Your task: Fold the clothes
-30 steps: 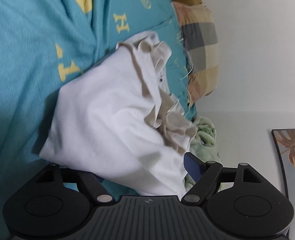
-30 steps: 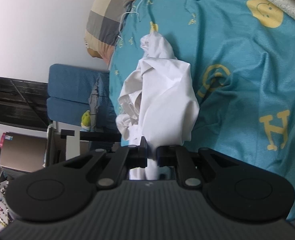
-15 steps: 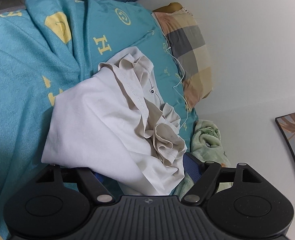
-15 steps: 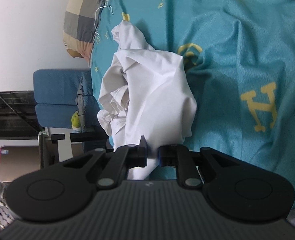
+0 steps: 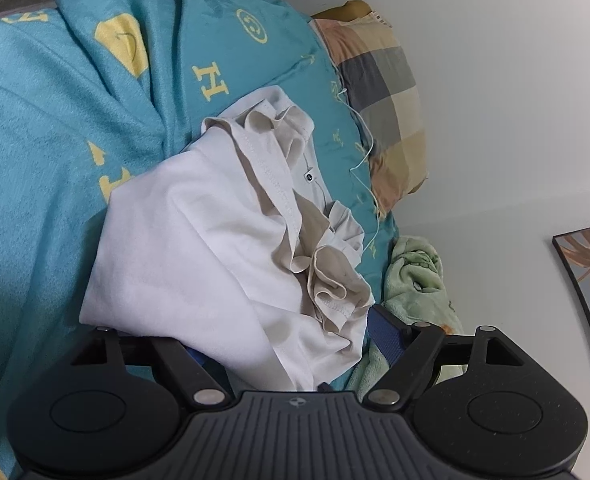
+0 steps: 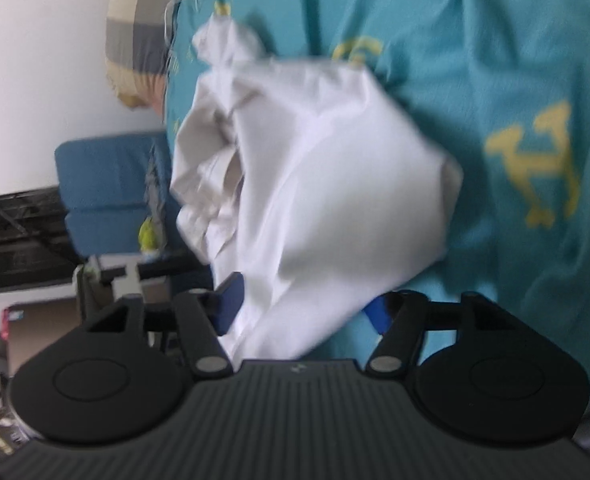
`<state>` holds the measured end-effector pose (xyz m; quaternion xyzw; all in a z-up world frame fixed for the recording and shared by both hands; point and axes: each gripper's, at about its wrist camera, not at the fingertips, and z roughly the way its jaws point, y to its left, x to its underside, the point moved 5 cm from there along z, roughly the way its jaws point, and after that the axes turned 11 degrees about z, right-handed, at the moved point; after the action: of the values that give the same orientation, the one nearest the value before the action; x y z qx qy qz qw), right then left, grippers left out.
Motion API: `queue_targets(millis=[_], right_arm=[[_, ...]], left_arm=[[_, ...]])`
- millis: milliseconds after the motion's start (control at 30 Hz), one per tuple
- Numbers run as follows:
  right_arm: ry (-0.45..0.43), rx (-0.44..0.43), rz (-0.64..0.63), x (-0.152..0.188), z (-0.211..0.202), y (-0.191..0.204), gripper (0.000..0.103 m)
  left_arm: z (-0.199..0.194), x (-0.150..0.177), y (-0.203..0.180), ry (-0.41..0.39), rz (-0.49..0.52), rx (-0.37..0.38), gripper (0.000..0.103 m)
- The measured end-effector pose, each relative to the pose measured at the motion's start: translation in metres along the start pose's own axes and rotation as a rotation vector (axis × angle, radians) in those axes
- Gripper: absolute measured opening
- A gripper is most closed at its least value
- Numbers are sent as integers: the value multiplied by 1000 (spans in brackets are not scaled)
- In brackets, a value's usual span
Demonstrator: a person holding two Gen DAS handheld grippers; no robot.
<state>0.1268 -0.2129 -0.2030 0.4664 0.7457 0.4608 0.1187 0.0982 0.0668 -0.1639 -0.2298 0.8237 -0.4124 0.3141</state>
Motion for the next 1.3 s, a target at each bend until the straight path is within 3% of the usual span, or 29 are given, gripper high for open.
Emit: queue_targets(millis=[33,133,467,533,600,633,700,800,1067,1300], right_arm=[[-19,10,-14,-2,-1,0,22],[-46,-2,-60,-3,-8,6,14],[-106,-89,-147,-6,-25,30,13],[-105,-89,-146,-8,-24,29,13],[-106,-83,-155,-8,-22,30,13],[-106,-78,-164,-8,-22,31,13],[-106,-66,-184,-5,-22,34,13],[-107,-48,-219,2,-26,41,13],[-139,-78,-319,42,-75,67,13],[-163,-114,-347,88,-136,50,13]], left_arm=[[1,0,1,3,-5,-5,80],[3,2,8,17,-45,-16,80],[4,1,40,13,-151,-112,77],[1,-2,38,-1,-134,-109,68],[-2,-5,35,-15,-113,-104,48],[-3,-7,34,-22,-103,-101,46],[-6,-10,31,-36,-82,-96,30],[-13,-15,24,-53,-55,-83,24],[-81,-18,-27,-77,28,-37,22],[-147,12,-45,-69,44,-19,22]])
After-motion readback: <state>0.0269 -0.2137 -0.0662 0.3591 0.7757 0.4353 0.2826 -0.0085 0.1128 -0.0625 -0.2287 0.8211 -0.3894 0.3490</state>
